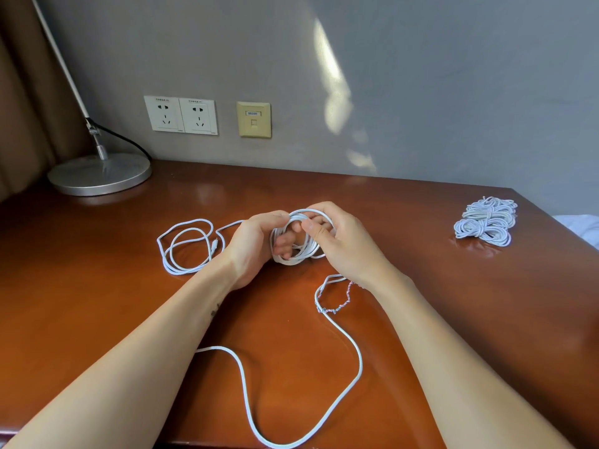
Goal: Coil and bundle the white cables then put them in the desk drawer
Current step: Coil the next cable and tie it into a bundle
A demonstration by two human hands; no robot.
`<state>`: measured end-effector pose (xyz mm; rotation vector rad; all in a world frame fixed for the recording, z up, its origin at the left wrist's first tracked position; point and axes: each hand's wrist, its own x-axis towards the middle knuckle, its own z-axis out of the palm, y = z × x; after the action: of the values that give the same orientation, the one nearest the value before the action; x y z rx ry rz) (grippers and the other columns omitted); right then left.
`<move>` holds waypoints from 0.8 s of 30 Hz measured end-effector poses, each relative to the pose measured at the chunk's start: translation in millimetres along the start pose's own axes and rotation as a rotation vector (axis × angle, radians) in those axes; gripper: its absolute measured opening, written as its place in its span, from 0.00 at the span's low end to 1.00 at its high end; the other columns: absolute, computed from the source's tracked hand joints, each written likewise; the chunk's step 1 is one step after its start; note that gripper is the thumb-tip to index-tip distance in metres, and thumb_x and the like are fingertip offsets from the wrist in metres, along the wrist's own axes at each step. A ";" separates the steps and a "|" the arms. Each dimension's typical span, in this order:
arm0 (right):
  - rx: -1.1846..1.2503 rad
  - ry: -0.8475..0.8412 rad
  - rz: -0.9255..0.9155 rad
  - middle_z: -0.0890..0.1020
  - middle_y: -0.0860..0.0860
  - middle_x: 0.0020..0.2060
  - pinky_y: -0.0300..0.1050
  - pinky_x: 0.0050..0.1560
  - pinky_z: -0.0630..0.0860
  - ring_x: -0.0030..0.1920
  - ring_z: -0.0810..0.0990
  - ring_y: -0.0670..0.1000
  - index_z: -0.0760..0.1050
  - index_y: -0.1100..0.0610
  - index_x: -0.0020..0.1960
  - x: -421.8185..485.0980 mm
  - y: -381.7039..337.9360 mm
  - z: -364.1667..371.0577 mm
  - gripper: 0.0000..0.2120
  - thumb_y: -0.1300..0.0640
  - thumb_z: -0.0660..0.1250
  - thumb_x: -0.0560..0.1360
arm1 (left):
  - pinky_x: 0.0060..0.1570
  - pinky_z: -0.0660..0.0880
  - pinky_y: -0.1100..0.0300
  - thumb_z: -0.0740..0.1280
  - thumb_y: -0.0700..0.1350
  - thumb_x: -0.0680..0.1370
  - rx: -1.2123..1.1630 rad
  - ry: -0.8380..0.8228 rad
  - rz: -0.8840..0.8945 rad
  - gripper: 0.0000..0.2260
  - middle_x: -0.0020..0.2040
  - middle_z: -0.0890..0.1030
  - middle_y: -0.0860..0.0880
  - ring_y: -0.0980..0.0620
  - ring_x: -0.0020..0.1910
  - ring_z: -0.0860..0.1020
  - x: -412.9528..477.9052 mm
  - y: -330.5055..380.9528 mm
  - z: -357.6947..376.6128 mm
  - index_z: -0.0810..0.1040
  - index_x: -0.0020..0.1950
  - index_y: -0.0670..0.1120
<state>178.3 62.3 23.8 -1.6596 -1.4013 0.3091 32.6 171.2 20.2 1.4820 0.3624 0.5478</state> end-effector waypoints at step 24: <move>0.055 0.338 0.161 0.76 0.43 0.49 0.24 0.41 0.70 0.49 0.76 0.41 0.71 0.54 0.66 7.9 8.1 4.2 0.12 0.51 0.54 0.88 | 0.51 0.76 0.61 0.69 0.45 0.83 0.187 0.193 0.095 0.08 0.46 0.85 0.55 0.60 0.44 0.82 0.2 -5.7 15.5 0.83 0.61 0.49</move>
<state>183.2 71.7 18.1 -1.6913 -1.0035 0.1474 42.0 158.4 15.6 1.6371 0.5073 0.7526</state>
